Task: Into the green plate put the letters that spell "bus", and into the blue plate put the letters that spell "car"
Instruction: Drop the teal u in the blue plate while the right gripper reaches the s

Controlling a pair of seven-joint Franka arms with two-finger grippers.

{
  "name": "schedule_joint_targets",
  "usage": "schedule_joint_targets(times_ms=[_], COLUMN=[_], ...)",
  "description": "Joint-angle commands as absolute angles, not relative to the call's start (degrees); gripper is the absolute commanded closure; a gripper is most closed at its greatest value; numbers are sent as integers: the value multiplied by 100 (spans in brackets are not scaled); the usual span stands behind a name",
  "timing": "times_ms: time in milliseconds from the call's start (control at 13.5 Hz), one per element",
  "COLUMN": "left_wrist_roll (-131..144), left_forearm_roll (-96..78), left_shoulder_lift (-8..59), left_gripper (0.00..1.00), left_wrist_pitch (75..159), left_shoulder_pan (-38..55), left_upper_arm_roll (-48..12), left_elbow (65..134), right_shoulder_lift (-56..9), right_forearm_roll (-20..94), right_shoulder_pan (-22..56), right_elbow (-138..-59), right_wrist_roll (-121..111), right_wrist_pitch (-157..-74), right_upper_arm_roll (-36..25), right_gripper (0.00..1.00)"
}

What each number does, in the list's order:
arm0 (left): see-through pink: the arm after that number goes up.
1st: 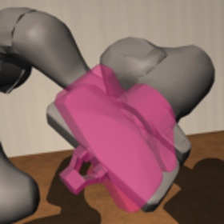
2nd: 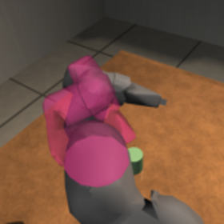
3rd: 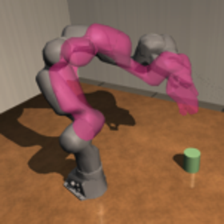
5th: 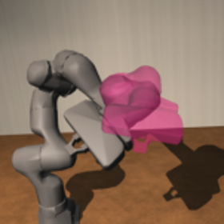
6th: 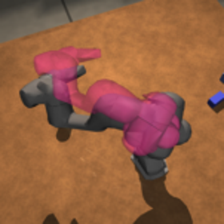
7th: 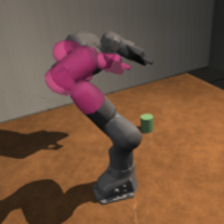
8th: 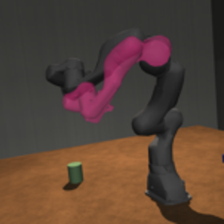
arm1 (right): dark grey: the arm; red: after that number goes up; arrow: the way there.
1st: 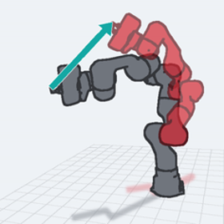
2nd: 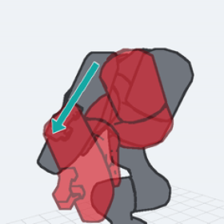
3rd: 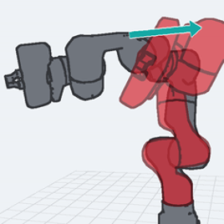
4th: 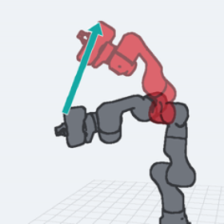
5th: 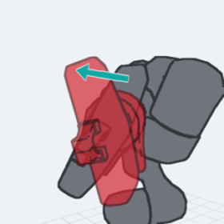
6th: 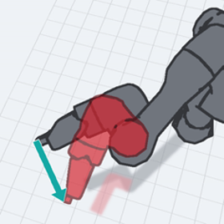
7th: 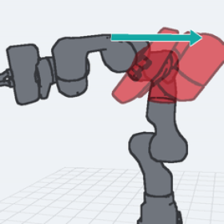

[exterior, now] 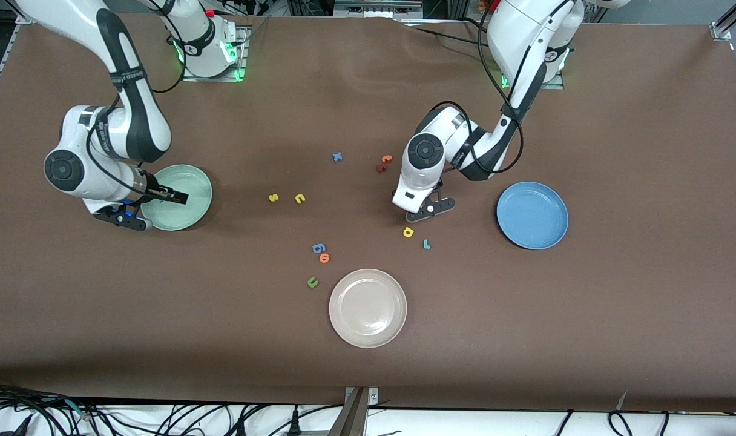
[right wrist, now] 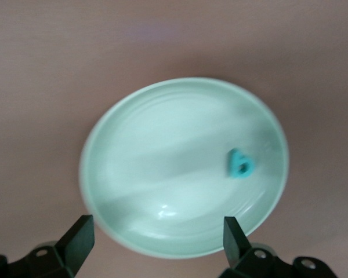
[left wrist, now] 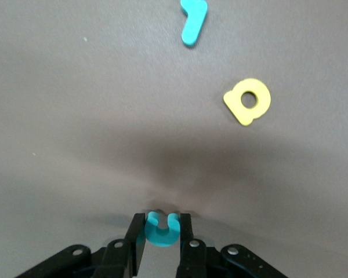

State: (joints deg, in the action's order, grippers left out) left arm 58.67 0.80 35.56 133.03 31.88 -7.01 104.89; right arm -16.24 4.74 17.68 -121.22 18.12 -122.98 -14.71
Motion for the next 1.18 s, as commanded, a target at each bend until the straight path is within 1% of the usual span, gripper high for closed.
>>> schedule_joint_targets(times_ms=[0,296,592,740,888,1110], left_wrist_roll=[5653,4302,2598,1622,611,-402], left_forearm_roll=[211,176,176,185,211,272], left_shoulder_lift=[3551,3490,3349,3340,3349,3428], left_gripper=[74,74,74,74,74,74], left_wrist_pitch=[12939,11227,10645,10460,10179,9985], left_shoulder_pan=[3033,2436,1716,1338,995,634], left_upper_arm_roll=[-729,-738,-738,-729,-721,-694], left_elbow=[10275,9459,9343,9299,9237,9246], right_shoulder_lift=[-1459,-1520,-1714,-1871,-1994,-2205], right_forearm_roll=[554,536,457,457,457,440], right_shoulder_pan=[1758,1758,1767,1793,1898,2013], right_elbow=[-12111,-12085,-12129,-12146,-12208,-12400], right_wrist_roll=[2617,2619,2295,2032,2013,2013], right_wrist_pitch=[-12208,-12497,-12884,-12990,-13270,-13963], right_upper_arm_roll=[-916,-125,438,501,545,545], right_gripper=[1,1,1,1,1,1])
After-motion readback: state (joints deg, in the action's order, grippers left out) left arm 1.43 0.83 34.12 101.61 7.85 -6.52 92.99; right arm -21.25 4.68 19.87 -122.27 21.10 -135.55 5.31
